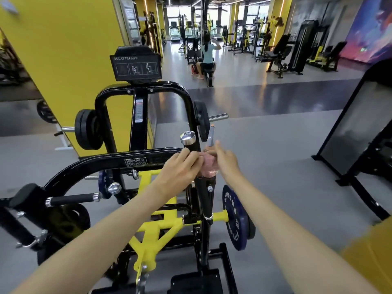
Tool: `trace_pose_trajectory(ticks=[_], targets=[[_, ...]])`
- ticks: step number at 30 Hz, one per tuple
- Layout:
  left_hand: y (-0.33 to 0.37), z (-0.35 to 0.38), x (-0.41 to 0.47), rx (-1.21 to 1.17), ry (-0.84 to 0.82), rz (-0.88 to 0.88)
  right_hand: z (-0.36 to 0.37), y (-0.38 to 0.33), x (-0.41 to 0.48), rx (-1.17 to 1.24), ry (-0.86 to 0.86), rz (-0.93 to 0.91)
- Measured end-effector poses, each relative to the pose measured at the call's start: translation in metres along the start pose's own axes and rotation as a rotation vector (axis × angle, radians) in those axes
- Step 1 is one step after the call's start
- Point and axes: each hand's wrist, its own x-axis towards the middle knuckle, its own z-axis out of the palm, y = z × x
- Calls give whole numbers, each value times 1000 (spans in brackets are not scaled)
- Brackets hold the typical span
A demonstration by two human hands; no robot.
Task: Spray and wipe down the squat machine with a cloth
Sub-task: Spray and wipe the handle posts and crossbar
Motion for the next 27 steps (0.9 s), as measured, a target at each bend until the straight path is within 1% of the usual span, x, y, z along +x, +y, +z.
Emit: trace_pose_trajectory(ticks=[1,2,4,6,9,11,13,15,17,19,20,22,23,24,26,27], targets=[[-1,-3,3,7,23,-25,-3,3,-1,16,49,18],[-2,-6,6,9,50,-53,-6,4,-4,15,63,47],[0,-9,11,7,105,-121,-10,4,-12,29,-2,102],[4,-12,17,-19,131,-212,-10,2,-18,114,-95,121],[15,-19,27,-117,161,-365,-4,-6,-21,293,-152,69],[21,-23,34,-208,156,-430,0,-11,-22,386,-176,4],[24,-25,38,-289,143,-472,2,-18,-24,480,-197,-41],[25,-26,40,-379,103,-485,3,-24,-26,634,-202,-10],[24,-30,38,-456,72,-418,4,-28,-25,737,-150,47],[20,-33,34,-451,104,-349,5,-29,-21,725,-60,90],[15,-32,31,-425,154,-368,6,-29,-18,690,-24,106],[4,-28,29,-363,231,-528,8,-31,-12,597,20,104],[-1,-24,30,-357,217,-629,10,-34,-11,561,27,100],[-6,-22,31,-396,165,-717,13,-39,-11,516,29,93],[-11,-19,36,-582,35,-812,20,-52,-10,484,22,77],[-11,-17,37,-675,2,-835,25,-56,-10,486,21,79]])
